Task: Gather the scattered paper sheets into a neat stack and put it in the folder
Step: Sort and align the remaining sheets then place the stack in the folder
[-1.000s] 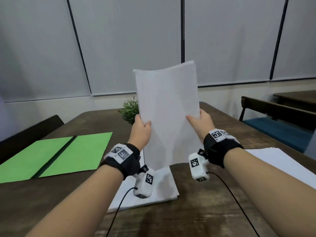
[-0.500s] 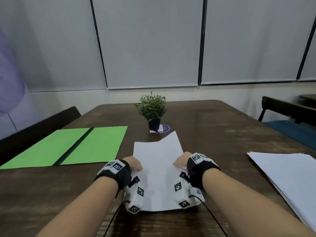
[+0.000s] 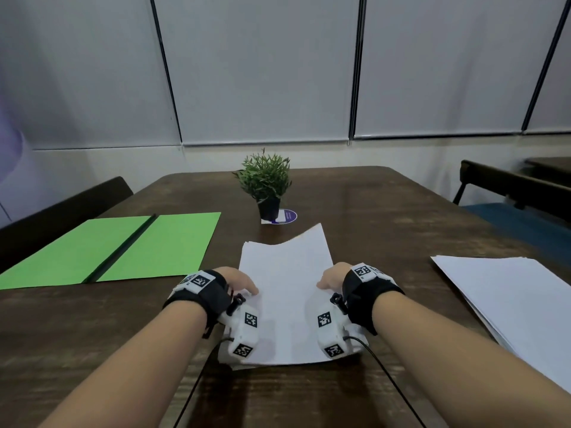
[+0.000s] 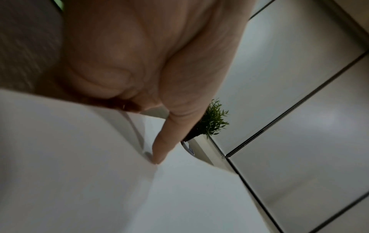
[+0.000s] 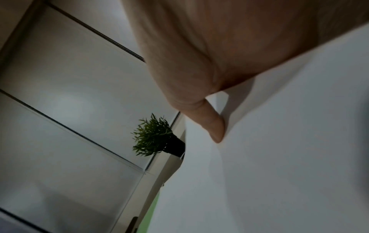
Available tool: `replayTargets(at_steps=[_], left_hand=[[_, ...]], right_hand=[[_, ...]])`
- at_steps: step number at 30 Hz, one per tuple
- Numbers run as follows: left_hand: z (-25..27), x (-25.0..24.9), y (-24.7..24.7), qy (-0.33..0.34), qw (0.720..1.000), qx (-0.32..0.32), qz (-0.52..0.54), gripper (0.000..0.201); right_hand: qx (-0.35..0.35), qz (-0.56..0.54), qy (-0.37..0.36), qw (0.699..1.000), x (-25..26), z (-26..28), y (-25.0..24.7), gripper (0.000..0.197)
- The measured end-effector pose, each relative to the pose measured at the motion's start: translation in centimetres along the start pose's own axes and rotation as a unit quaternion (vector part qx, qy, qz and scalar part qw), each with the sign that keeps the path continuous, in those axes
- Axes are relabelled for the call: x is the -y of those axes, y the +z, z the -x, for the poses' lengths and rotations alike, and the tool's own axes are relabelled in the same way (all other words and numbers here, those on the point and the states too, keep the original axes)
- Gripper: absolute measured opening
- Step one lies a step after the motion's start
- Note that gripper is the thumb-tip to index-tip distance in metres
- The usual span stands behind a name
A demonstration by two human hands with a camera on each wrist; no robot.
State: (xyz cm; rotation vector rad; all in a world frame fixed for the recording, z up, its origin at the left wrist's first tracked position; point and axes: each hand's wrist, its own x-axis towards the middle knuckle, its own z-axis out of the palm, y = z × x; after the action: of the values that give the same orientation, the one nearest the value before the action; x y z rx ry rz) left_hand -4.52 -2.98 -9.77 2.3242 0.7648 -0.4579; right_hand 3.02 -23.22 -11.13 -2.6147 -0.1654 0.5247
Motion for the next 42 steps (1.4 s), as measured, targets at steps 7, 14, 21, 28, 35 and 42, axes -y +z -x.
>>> replayTargets(at_steps=[7,14,21,28,35,42], left_hand=[[0.3,-0.2,0.6,0.069,0.961,-0.070,0.259,0.053],[3.5,-3.1,-1.7,0.368,0.834,-0.211,0.352,0.063],[4.8,-4.7,-3.3,0.475,0.742,-0.268,0.390,0.090],[5.4,-6.9,-6.4,0.489,0.731,-0.347,0.326,0.075],[2.6,-4.7,-6.0,0.445,0.794,-0.287,0.300,0.097],[2.5,-5.3,-5.7,0.440,0.784,-0.261,0.353,0.065]], right_hand=[[-0.084,-0.279,-0.121,0.949,-0.8,1.6,-2.2,0.037],[-0.156,-0.472,-0.230,0.837,0.5,4.1,-5.4,0.033],[-0.173,-0.499,-0.300,0.794,0.3,4.9,-7.9,0.076],[-0.226,-0.438,-0.350,0.796,2.1,5.1,-11.4,0.069],[-0.183,-0.401,-0.339,0.831,1.1,3.8,-10.9,0.080],[-0.188,-0.445,-0.333,0.809,1.2,3.2,-11.2,0.034]])
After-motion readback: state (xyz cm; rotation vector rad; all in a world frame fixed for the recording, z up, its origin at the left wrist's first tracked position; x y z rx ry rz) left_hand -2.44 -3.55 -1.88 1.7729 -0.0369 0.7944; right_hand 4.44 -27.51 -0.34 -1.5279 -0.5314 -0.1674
